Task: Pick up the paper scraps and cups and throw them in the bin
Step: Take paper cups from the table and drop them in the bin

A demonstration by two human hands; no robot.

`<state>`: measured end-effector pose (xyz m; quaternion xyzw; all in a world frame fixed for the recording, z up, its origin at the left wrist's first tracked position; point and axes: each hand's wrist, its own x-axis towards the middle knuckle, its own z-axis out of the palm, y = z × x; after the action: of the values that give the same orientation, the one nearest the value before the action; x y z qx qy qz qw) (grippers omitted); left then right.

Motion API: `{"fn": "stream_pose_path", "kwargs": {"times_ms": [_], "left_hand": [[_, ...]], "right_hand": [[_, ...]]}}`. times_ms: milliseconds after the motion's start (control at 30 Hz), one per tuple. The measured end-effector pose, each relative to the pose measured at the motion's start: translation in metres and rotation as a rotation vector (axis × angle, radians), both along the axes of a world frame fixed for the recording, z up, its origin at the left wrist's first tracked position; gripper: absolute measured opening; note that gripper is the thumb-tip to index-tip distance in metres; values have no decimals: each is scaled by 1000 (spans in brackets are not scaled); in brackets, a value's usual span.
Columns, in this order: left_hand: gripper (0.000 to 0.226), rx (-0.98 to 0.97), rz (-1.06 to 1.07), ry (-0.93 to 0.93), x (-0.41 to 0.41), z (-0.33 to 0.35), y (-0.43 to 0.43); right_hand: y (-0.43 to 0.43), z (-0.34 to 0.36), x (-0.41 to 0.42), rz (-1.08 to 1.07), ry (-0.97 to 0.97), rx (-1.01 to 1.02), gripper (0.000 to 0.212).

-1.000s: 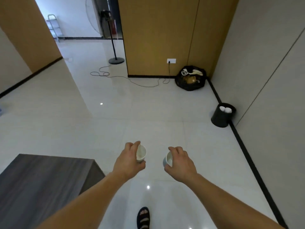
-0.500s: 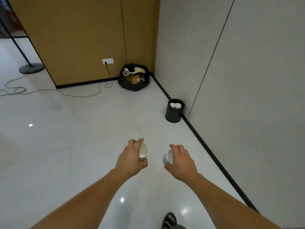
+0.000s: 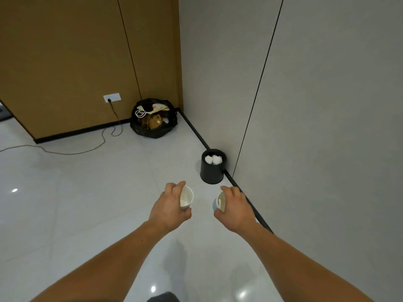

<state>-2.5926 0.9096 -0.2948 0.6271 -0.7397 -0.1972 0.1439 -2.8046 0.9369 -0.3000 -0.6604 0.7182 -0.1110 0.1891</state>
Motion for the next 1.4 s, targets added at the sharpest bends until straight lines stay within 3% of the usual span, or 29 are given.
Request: {"fn": "stream_pose_path", "kwargs": {"times_ms": [567,833,1133,1400], "left_hand": [[84,55,-188,61,-130,-61,-336],[83,146,-165,73,-158,-108,-460],[82,243,-3,50,-213,-205,-616],[85,316,135,148,-239,-375,-708]], "right_hand": [[-293,-51,-102,-145,-1,67,74],[-415,-106,-134,-169,-43,143,73],[-596,-219,-180,-72,-130,213,78],[-716,-371,-204,3,-87,195,76]]}}
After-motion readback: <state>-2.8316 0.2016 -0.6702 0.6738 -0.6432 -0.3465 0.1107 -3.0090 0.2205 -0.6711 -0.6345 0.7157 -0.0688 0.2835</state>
